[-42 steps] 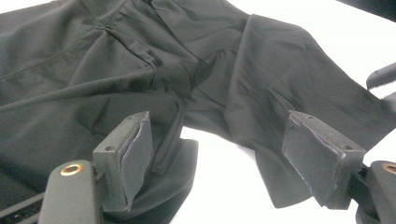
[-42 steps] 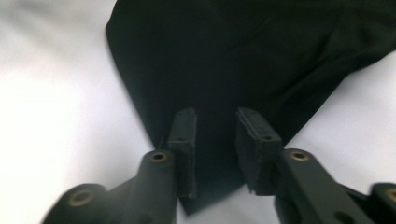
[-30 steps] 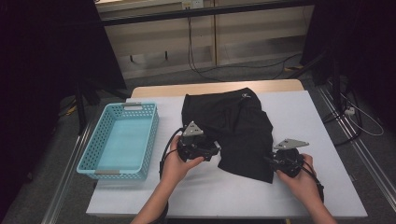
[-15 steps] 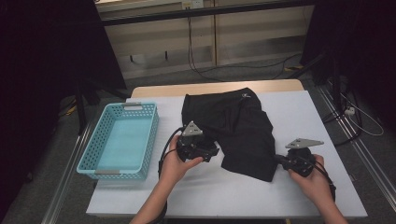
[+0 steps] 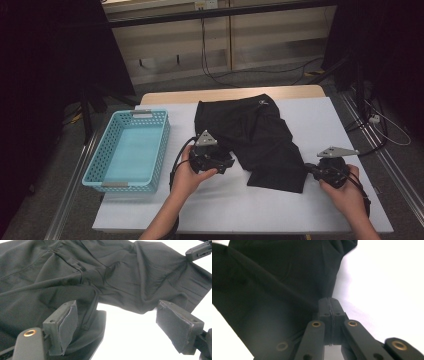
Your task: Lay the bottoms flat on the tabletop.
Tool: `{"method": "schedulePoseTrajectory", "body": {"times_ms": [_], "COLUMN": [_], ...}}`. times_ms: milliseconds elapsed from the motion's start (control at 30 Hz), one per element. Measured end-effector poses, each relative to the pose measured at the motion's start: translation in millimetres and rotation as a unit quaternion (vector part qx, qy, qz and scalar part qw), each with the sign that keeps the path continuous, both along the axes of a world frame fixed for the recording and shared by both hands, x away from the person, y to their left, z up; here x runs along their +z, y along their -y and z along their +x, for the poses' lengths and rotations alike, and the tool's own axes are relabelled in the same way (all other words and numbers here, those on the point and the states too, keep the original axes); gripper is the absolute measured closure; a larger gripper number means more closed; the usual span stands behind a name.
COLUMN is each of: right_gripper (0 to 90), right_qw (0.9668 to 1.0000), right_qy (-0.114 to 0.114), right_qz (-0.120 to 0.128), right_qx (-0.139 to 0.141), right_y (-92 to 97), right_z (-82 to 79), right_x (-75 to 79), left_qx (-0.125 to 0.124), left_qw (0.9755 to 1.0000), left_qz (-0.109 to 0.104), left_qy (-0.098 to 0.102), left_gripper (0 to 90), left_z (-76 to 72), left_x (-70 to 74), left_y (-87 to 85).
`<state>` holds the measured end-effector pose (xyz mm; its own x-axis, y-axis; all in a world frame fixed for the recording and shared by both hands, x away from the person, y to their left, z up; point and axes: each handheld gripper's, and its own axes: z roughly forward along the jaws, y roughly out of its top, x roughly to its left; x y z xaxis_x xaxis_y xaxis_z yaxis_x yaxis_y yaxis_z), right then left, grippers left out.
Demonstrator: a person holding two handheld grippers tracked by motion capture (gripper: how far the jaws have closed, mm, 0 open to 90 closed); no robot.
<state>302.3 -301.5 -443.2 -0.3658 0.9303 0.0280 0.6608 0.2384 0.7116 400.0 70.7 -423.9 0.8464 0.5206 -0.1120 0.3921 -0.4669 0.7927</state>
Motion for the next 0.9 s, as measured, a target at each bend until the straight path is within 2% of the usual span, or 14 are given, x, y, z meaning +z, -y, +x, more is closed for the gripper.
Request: {"method": "schedulePoseTrajectory", "body": {"times_ms": [67,100,133,167,200,433,500,533,600,733,767,800,833,900], "right_gripper": [85.9,77.8,77.8,71.0,71.0,59.7,61.0,65.3,66.7,67.3,63.4,63.4,59.0,58.2], "right_qw": [1.0,1.0,1.0,0.9999,0.9999,0.9968,0.9946,0.9912,0.9894,0.9815,0.9789,0.9789,0.9764,0.9764], "right_qy": [0.005,0.007,0.007,0.015,0.015,0.026,0.018,0.01,0.011,0.008,0.007,0.007,0.008,0.006], "right_qz": [-0.003,-0.003,-0.003,-0.006,-0.006,0.022,0.04,0.048,0.051,0.045,0.029,0.029,0.022,0.018], "right_qx": [0.003,-0.001,-0.001,0.003,0.003,0.073,0.094,0.123,0.136,0.186,0.202,0.202,0.215,0.215], "right_y": [0.3,-2.8,-2.8,-8.7,-8.7,-42.1,-55.3,-71.3,-79.6,-109.7,-120.9,-120.9,-127.4,-129.0], "right_z": [0.6,-1.0,-1.0,-3.7,-3.7,-10.3,-11.7,-13.8,-14.9,-14.4,-11.5,-11.5,-7.4,-5.6], "right_x": [-1.8,-2.0,-2.0,0.6,0.6,6.2,4.5,2.0,1.2,-2.8,-7.8,-7.8,-12.8,-15.2], "left_qx": [-0.004,-0.006,-0.008,-0.008,-0.008,-0.022,-0.021,-0.021,-0.02,-0.018,-0.018,-0.017,-0.016,-0.017], "left_qw": [1.0,1.0,0.9999,1.0,0.9999,0.9997,0.9997,0.9997,0.9997,0.9998,0.9998,0.9998,0.9998,0.9998], "left_qz": [0.003,0.005,0.006,0.003,0.006,0.003,0.002,0.002,0.002,0.004,0.004,0.003,0.002,0.004], "left_qy": [-0.001,-0.001,-0.001,-0.002,-0.003,-0.013,-0.012,-0.012,-0.011,-0.01,-0.011,-0.01,-0.01,-0.011], "left_gripper": [18.3,18.4,18.4,18.5,18.5,18.6,18.8,18.8,18.8,18.9,18.9,18.9,18.9,18.9], "left_z": [-0.5,-0.8,-1.0,-1.3,-1.5,-2.7,-3.2,-3.1,-3.0,-2.7,-2.9,-3.0,-3.0,-2.6], "left_x": [-1.5,-2.1,-2.8,-3.8,-3.8,-7.8,-9.0,-9.1,-8.8,-8.1,-8.2,-8.5,-8.6,-8.7], "left_y": [1.8,2.8,3.8,5.0,5.4,9.8,11.2,11.2,10.7,9.5,9.5,9.6,9.6,9.3]}}
